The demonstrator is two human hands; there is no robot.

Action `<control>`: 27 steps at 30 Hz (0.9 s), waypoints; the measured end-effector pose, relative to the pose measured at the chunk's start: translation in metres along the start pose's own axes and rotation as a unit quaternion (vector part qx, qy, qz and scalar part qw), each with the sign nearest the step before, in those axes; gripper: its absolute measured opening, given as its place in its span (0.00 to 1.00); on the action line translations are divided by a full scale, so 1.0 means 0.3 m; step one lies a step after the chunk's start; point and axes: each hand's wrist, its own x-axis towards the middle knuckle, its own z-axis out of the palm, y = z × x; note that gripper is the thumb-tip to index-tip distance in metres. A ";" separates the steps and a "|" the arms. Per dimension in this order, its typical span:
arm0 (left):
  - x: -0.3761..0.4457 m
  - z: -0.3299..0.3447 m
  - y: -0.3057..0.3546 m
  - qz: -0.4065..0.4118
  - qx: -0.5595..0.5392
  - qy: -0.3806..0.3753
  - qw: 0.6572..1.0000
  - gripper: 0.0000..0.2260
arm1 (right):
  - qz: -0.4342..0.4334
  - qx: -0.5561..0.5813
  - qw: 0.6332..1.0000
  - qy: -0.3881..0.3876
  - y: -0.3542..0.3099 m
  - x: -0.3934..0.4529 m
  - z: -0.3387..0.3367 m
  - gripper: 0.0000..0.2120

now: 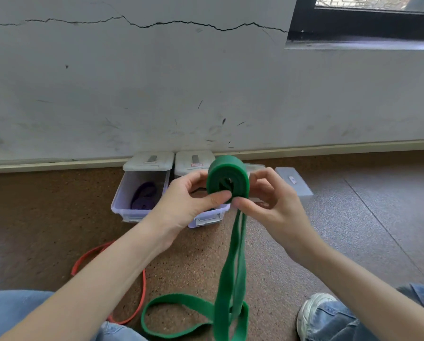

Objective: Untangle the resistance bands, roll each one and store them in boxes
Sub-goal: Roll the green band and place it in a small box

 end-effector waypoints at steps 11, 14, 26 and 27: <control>0.006 -0.036 0.028 0.018 0.037 -0.027 0.999 0.18 | -0.016 -0.005 0.999 -0.045 -0.035 0.024 -0.054 0.15; 0.011 -0.048 0.044 0.015 -0.104 -0.021 0.994 0.18 | -0.001 0.074 0.997 -0.009 -0.035 0.034 -0.055 0.18; 0.014 -0.015 0.053 0.060 0.225 -0.085 0.969 0.18 | -0.114 -0.254 0.956 -0.091 -0.013 0.035 -0.066 0.20; 0.010 -0.014 0.062 0.060 0.209 -0.081 0.973 0.17 | -0.102 -0.208 0.969 -0.090 -0.010 0.034 -0.063 0.22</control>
